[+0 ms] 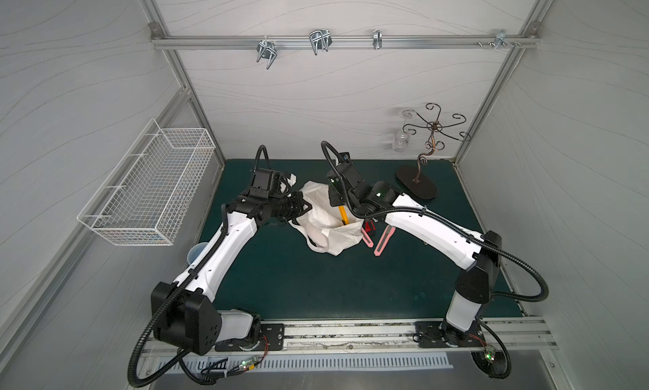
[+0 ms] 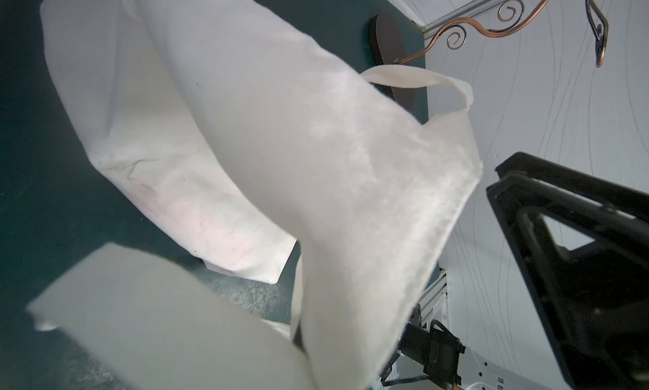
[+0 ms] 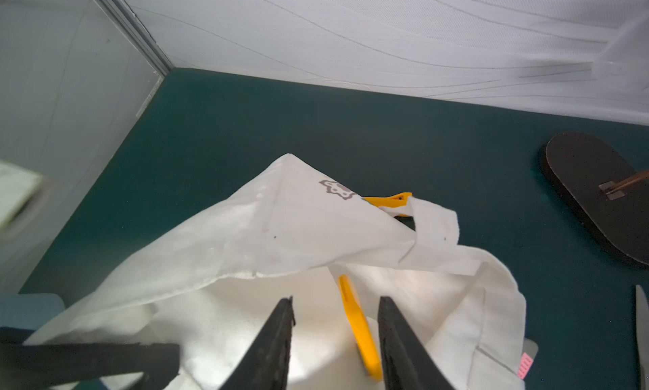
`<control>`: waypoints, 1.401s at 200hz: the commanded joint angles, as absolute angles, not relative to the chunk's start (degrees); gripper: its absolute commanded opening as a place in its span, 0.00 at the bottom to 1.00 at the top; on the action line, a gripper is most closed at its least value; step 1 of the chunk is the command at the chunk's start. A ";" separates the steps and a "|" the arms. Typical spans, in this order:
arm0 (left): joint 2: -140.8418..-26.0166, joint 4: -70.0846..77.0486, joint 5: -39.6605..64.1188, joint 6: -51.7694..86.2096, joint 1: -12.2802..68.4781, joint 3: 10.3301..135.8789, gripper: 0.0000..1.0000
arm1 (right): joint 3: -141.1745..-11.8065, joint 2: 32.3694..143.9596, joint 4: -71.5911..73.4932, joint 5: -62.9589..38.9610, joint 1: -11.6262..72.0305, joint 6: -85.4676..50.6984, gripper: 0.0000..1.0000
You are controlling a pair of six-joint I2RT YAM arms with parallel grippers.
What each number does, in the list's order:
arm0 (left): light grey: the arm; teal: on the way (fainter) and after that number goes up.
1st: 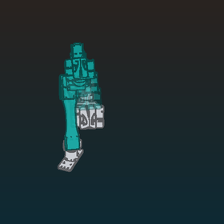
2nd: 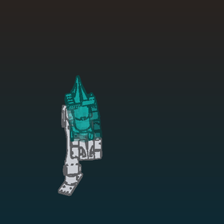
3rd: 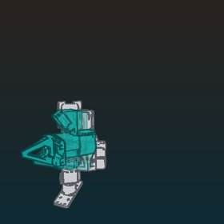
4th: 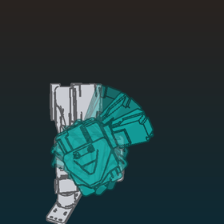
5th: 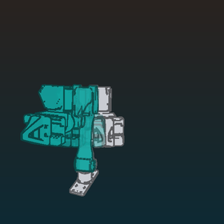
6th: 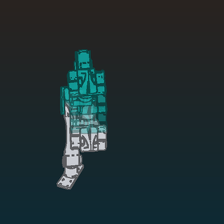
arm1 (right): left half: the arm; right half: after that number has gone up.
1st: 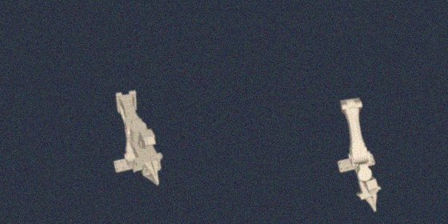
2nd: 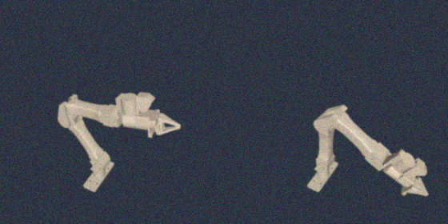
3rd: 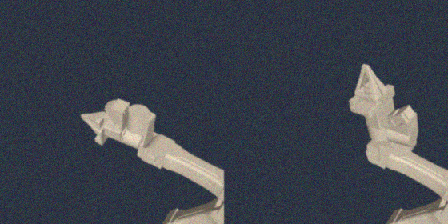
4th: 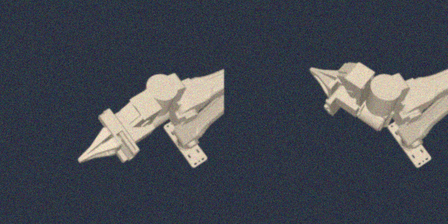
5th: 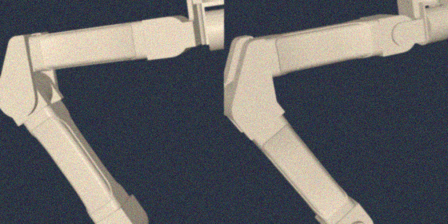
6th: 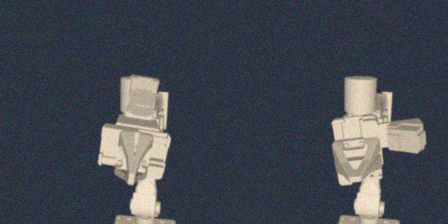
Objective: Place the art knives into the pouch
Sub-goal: Place the utility knife in the pouch, then pick up the utility knife at the center of the board.
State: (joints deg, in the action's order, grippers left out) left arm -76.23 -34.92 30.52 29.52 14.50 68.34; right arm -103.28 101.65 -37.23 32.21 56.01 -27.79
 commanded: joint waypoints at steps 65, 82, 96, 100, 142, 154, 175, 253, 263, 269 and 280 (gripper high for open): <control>-76.15 -34.78 30.28 28.30 14.94 70.31 0.00 | -92.85 88.28 -50.52 23.35 39.05 -40.35 0.42; -76.22 -34.63 30.39 28.32 14.94 70.31 0.00 | -85.75 87.32 -52.54 18.56 33.03 -44.55 0.39; -76.12 -34.63 30.37 28.30 14.94 70.38 0.00 | -79.82 86.38 -52.40 18.24 31.27 -47.09 0.39; -76.11 -34.67 30.34 28.30 14.94 70.38 0.00 | -78.16 86.17 -52.05 17.99 30.91 -47.89 0.39; -75.80 -34.47 30.43 28.66 14.94 70.21 0.00 | -67.05 89.69 -47.72 10.97 29.79 -53.62 0.42; -75.62 -34.59 30.45 28.59 14.94 70.10 0.00 | -66.07 91.77 -47.35 9.16 29.74 -54.81 0.41; -75.30 -34.63 30.44 28.48 14.94 69.98 0.00 | -64.36 94.61 -45.90 5.00 29.79 -56.40 0.44; -75.16 -34.72 30.78 28.30 14.94 70.16 0.00 | -66.09 100.45 -43.95 2.19 31.34 -57.66 0.48; -75.19 -34.76 30.85 28.30 14.94 70.09 0.00 | -66.59 100.94 -43.94 2.01 31.47 -57.68 0.49; -75.20 -34.69 30.84 28.30 14.94 70.13 0.00 | -66.83 101.31 -43.87 1.97 31.55 -57.62 0.49; -75.15 -34.74 30.84 28.30 14.94 69.93 0.00 | -67.50 102.23 -44.17 1.89 31.67 -57.62 0.50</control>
State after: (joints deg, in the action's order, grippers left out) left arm -76.23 -35.66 30.52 29.52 14.74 68.31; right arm -65.60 100.38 -43.42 2.39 31.14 -56.12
